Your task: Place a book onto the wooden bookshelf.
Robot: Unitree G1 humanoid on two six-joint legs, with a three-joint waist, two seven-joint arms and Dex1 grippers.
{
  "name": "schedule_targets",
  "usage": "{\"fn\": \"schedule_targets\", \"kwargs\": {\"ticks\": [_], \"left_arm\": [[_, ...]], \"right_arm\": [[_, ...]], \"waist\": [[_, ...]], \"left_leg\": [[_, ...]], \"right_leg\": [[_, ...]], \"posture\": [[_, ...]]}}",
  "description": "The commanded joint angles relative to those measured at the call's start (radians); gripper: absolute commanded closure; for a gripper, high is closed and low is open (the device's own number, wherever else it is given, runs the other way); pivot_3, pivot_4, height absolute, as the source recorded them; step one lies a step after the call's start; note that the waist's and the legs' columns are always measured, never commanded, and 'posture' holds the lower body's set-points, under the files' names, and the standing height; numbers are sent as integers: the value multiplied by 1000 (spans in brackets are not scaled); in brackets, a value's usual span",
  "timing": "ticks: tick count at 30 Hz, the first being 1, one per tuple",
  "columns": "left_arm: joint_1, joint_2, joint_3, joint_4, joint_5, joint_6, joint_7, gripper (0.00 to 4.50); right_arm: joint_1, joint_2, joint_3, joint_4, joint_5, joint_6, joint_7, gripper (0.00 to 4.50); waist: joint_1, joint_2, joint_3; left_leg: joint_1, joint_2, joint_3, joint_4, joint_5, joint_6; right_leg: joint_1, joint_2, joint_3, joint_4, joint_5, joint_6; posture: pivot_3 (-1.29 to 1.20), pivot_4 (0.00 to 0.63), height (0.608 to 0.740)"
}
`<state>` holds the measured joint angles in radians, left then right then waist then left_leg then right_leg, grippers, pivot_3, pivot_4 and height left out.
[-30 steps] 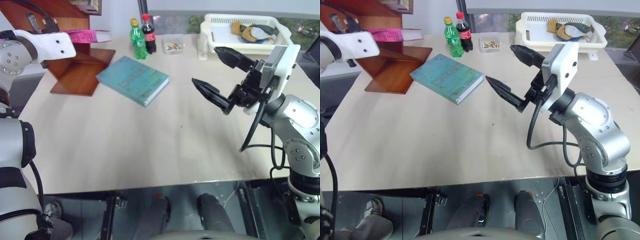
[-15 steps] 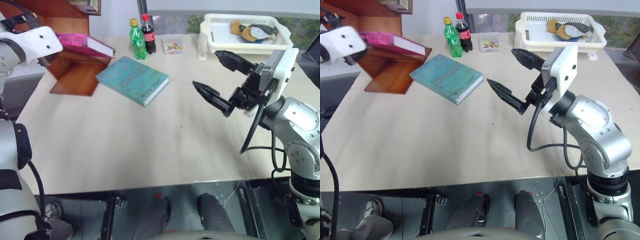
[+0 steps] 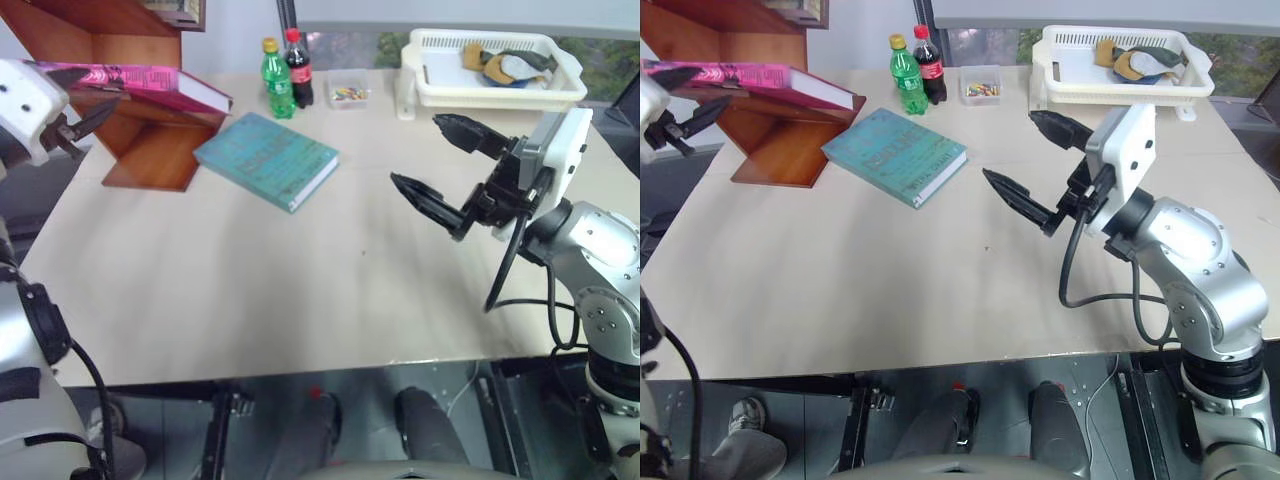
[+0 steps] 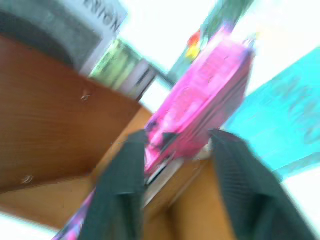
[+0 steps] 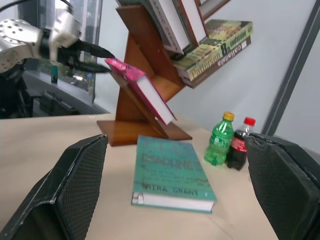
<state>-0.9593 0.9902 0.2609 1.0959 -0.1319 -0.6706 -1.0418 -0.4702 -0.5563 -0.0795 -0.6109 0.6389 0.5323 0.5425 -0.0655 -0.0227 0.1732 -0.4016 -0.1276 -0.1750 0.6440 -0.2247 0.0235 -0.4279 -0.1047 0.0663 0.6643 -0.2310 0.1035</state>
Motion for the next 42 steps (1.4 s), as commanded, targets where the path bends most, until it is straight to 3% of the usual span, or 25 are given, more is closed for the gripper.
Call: {"fn": "schedule_targets", "kwargs": {"ticks": [1,3,5,7,10,14,23,26,32,42], "left_arm": [[236,-166,48,-416,-174,224,98,4428],[341,-335,13,-666,-171,369,300,4471],[356,-492,-9,-789,-146,468,493,4471],[322,-598,-29,-806,-103,501,617,4471],[219,-684,-49,-722,-36,488,766,4471],[59,-698,-32,-526,42,449,961,4471],[-116,-591,25,-198,118,305,1288,4471],[-119,-580,30,-184,96,243,1259,4471],[-71,-632,6,-258,-8,232,1011,4471],[199,-668,-54,-645,-177,448,667,4471]], "right_arm": [[0,-19,-39,-32,7,-21,12,0],[-8,-24,-35,-25,-1,-24,14,0],[-13,-26,-32,-19,-7,-26,16,0],[-19,-25,-30,-19,-10,-25,12,0],[-22,-23,-29,-22,-13,-21,4,0],[-14,-16,-26,-32,-21,-22,-10,0],[8,-18,-32,-53,-33,-19,-28,0],[15,-19,-35,-59,-32,-18,-33,0],[19,-20,-34,-62,-29,-15,-35,0],[27,-25,-41,-62,-21,-17,-26,0]], "waist": [[4,3,-2],[11,2,-1],[24,0,-1],[32,-2,-1],[33,-2,-2],[33,-2,-2],[31,-2,-2],[24,-2,-2],[29,-2,-2],[26,-2,-2]], "left_leg": [[1,0,0,1,0,0],[0,0,0,2,0,0],[-1,1,-1,4,0,0],[-2,1,-1,7,0,0],[-1,1,0,7,0,0],[3,1,0,7,0,0],[2,0,0,6,0,-1],[2,0,1,6,0,0],[3,1,0,5,0,0],[2,0,0,5,0,0]], "right_leg": [[1,0,1,0,0,0],[1,0,1,1,0,0],[1,1,0,2,0,0],[1,1,-1,2,2,0],[1,2,0,2,4,0],[6,2,0,0,4,0],[7,1,0,-4,4,0],[7,1,0,-3,4,1],[7,2,0,-3,4,1],[7,1,0,-4,4,0]], "posture": [[0,150,740],[0,150,740],[0,150,740],[0,150,740],[0,150,740],[0,150,740],[0,150,740],[0,150,740],[0,150,740],[0,150,740]]}}
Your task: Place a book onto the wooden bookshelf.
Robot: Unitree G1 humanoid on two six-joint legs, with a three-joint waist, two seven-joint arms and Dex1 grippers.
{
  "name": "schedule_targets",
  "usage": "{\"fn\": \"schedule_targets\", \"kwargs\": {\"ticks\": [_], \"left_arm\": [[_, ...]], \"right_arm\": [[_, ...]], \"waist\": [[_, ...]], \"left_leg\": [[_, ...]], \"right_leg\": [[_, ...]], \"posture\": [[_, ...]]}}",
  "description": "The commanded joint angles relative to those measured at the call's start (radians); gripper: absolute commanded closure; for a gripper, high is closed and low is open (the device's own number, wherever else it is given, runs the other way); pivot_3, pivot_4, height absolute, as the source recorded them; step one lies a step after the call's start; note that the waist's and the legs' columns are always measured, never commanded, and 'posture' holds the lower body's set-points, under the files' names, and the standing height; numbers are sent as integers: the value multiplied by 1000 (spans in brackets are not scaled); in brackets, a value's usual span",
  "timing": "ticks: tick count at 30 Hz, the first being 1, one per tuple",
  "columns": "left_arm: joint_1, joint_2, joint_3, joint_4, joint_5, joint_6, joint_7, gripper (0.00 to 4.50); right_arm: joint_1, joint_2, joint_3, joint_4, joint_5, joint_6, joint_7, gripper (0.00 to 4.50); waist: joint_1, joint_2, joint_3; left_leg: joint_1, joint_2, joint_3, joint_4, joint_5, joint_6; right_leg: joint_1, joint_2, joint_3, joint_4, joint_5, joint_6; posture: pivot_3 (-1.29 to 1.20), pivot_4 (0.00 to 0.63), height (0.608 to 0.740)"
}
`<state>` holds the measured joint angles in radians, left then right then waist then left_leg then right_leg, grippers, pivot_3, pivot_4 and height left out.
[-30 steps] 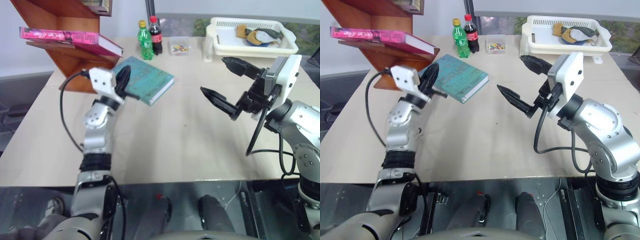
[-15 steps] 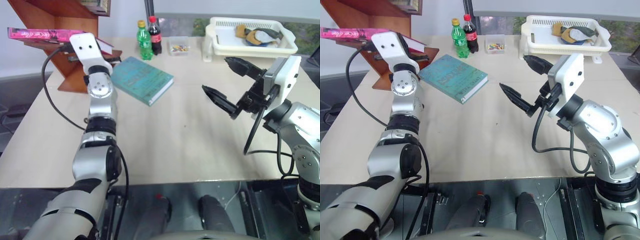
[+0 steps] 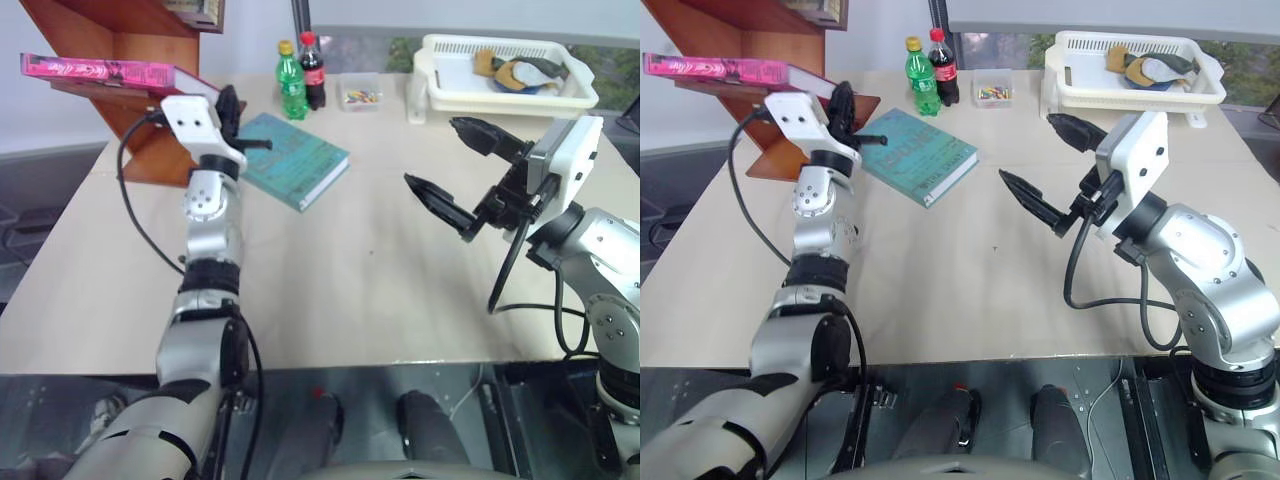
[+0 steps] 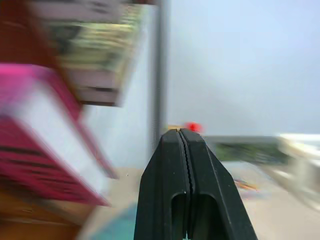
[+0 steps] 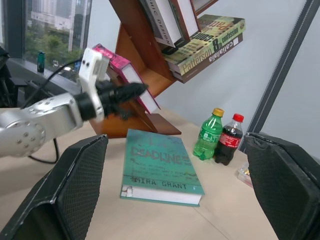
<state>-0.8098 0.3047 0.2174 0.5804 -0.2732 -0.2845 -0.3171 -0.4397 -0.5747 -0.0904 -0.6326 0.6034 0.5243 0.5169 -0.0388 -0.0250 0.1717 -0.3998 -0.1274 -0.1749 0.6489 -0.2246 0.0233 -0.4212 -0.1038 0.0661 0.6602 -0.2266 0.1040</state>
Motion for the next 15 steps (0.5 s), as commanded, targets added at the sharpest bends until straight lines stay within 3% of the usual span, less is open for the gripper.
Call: {"fn": "schedule_targets", "kwargs": {"ticks": [1,2,11,14,15], "left_arm": [[81,25,-13,-166,-40,86,-70,4471],[123,36,-11,-213,-56,123,-89,4471],[383,133,-9,-505,-114,339,-201,633],[491,193,15,-589,-164,388,-287,633],[557,235,45,-621,-199,413,-343,388]], "right_arm": [[-3,-6,-33,-40,17,-12,0,0],[-5,-1,-36,-39,23,-16,2,0],[-10,-2,-52,-35,58,-21,9,0],[46,-42,-63,-46,52,-5,30,0],[109,-71,-86,-53,47,6,46,0]], "waist": [[-1,0,0],[-2,0,0],[16,1,0],[22,1,0],[23,1,0]], "left_leg": [[0,0,0,0,0,0],[0,0,0,0,0,0],[1,1,0,-1,0,0],[1,1,0,-1,0,0],[2,2,0,-2,0,0]], "right_leg": [[0,0,0,0,0,0],[0,0,0,0,0,0],[1,1,-1,0,0,0],[0,1,0,0,0,0],[1,1,0,-1,0,0]], "posture": [[0,150,740],[0,150,740],[0,150,740],[0,150,740],[0,150,740]]}}
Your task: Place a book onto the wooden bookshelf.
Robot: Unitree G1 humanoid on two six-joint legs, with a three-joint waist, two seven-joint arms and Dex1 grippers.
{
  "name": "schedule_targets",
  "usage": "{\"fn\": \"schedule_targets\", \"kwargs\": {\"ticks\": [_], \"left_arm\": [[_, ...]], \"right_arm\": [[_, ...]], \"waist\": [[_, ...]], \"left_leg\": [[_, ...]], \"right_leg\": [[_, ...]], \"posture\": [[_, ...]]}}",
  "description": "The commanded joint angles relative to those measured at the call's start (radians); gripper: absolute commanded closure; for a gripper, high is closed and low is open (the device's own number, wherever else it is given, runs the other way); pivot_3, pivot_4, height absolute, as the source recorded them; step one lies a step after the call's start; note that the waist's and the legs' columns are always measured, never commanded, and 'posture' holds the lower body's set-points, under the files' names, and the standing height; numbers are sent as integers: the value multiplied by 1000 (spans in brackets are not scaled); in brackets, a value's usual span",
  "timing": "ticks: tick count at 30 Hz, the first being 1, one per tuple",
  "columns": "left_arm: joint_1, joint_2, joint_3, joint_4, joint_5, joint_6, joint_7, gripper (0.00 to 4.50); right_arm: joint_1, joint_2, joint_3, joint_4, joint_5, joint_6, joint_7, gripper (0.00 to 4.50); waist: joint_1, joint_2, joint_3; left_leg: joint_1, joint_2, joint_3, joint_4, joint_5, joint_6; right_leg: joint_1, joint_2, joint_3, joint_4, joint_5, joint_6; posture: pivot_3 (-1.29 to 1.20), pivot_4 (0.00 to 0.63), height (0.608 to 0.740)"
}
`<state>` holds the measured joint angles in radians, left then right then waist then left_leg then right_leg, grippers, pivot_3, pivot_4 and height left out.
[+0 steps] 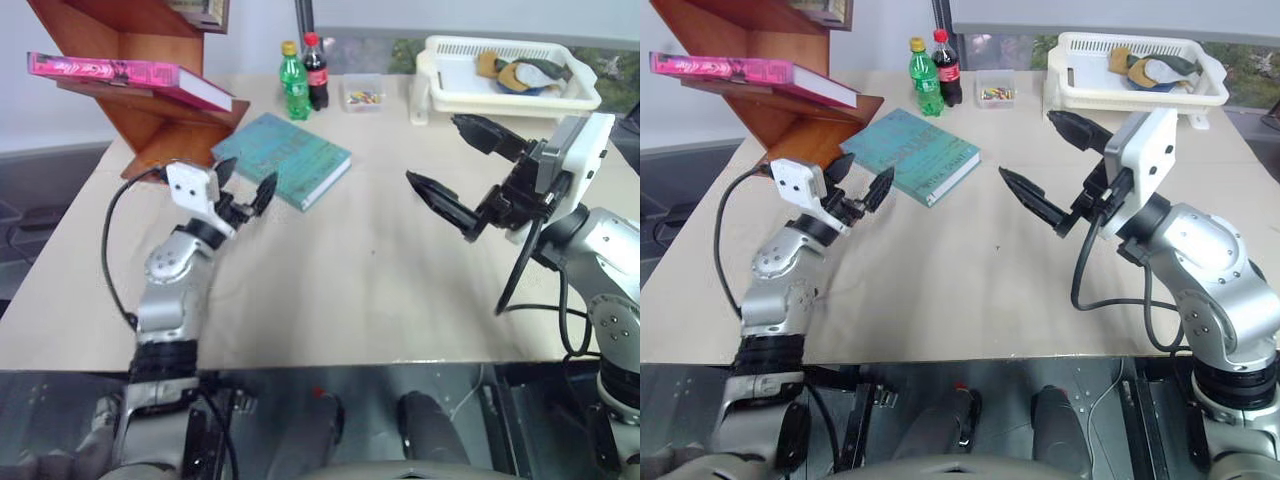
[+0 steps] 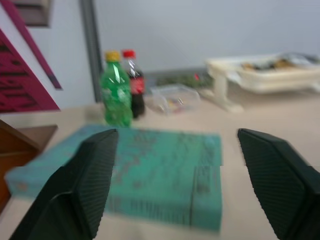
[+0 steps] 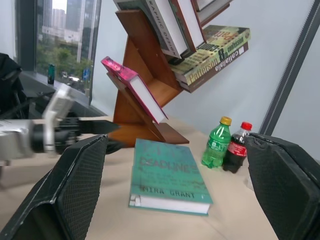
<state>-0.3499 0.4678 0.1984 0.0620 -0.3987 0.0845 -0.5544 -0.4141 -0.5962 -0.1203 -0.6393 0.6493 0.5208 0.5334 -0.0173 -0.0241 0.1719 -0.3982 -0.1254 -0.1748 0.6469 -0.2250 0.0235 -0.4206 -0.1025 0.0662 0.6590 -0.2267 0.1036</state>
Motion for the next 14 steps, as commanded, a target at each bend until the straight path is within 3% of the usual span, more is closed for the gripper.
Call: {"fn": "schedule_targets", "kwargs": {"ticks": [1,2,8,14], "left_arm": [[151,108,92,-126,-103,60,-153,209],[196,138,117,-146,-126,78,-185,13],[435,271,261,-234,-182,158,-282,13],[580,312,345,-266,-189,189,-340,13]], "right_arm": [[142,-77,-78,-52,-5,17,45,0],[198,-101,-100,-56,-13,15,63,0],[520,-180,-267,-66,-46,-16,150,0],[661,-207,-362,-80,-53,-9,195,0]], "waist": [[3,0,0],[3,0,0],[12,2,1],[13,3,1]], "left_leg": [[0,0,0,-1,0,0],[0,1,0,-3,0,0],[1,1,1,-7,0,0],[7,5,3,-8,0,0]], "right_leg": [[0,0,0,-1,0,0],[0,0,0,-2,0,0],[0,-1,0,-7,0,0],[8,0,-2,-13,-3,-3]], "posture": [[0,150,740],[0,150,740],[0,150,740],[0,150,740]]}}
